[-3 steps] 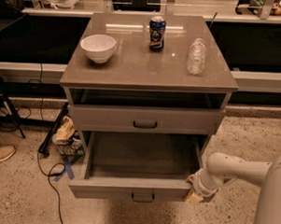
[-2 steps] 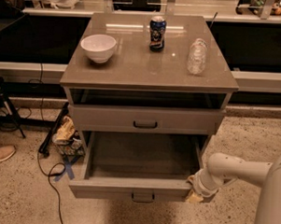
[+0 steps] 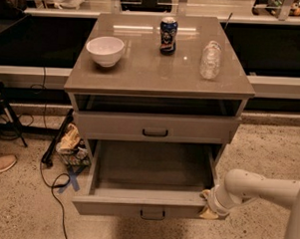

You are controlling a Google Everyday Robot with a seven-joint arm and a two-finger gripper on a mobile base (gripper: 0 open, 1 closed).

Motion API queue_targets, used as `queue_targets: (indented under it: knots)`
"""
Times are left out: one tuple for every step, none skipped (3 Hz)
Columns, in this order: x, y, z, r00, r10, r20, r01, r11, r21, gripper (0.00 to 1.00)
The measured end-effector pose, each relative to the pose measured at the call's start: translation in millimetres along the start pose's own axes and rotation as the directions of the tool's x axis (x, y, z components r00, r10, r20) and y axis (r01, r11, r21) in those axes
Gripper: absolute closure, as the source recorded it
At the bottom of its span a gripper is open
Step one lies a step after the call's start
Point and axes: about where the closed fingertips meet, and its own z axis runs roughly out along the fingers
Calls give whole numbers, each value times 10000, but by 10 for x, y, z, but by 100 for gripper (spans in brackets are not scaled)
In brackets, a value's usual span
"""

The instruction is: Open middle drawer

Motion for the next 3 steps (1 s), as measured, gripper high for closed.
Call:
queue_targets:
  knots:
    - [34,111,-2,9998,142,109,-144,9998,110,100]
    - [34,113,-2,9998,143,110,-144,9998,108,100]
    - [28,122,-3,9998,139,112,-140,9999,84,73]
